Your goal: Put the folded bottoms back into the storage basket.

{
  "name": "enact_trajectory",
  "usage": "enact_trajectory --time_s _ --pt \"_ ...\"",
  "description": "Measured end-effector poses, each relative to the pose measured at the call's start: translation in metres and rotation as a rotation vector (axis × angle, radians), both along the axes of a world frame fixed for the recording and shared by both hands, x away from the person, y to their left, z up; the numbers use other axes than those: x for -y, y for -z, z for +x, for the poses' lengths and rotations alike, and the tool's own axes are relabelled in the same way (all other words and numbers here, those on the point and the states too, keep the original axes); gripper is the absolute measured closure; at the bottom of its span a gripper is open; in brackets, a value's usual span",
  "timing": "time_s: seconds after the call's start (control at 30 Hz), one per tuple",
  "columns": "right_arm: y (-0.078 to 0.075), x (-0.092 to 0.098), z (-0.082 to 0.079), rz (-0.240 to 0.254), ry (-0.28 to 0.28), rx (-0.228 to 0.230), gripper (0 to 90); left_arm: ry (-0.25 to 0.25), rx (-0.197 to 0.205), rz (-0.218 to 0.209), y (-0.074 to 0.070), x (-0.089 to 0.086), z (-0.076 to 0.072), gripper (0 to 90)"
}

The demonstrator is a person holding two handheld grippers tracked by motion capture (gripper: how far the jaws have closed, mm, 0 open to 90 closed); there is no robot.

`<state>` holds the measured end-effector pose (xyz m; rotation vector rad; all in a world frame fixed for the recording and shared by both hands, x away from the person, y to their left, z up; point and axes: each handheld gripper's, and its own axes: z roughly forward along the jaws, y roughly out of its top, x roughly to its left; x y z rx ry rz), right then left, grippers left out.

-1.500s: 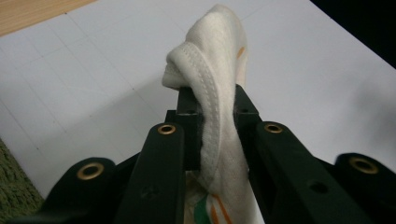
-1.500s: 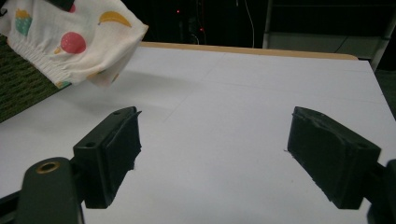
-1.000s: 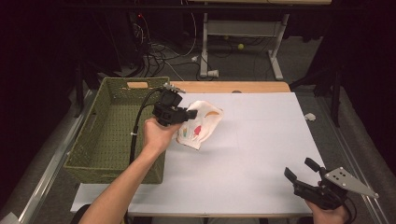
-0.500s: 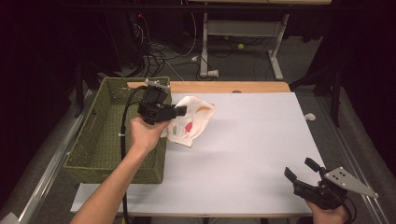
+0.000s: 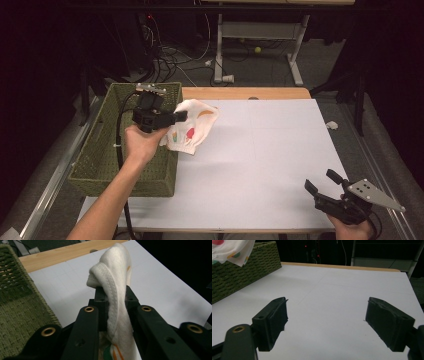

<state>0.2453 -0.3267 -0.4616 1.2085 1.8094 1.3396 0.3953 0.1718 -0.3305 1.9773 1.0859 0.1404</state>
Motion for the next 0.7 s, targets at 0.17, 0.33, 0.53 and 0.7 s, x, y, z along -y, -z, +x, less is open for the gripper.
enact_trajectory --time_s 0.17,0.33,0.53,0.7 --pt "0.0 0.0 0.0 -0.001 -0.001 0.002 18.5 -0.022 0.005 -0.003 -0.003 -0.011 -0.003 76.8" --pt "0.0 -0.001 0.0 -0.002 -0.001 -0.002 18.5 -0.034 0.011 -0.005 -0.006 -0.02 -0.006 76.8" --pt "0.0 0.0 0.0 -0.001 0.0 -0.001 18.5 -0.061 0.015 -0.011 -0.008 -0.033 -0.009 76.8" --pt "0.0 0.0 0.0 -0.001 0.002 0.0 18.5 -0.082 0.02 -0.013 -0.011 -0.044 -0.012 76.8"
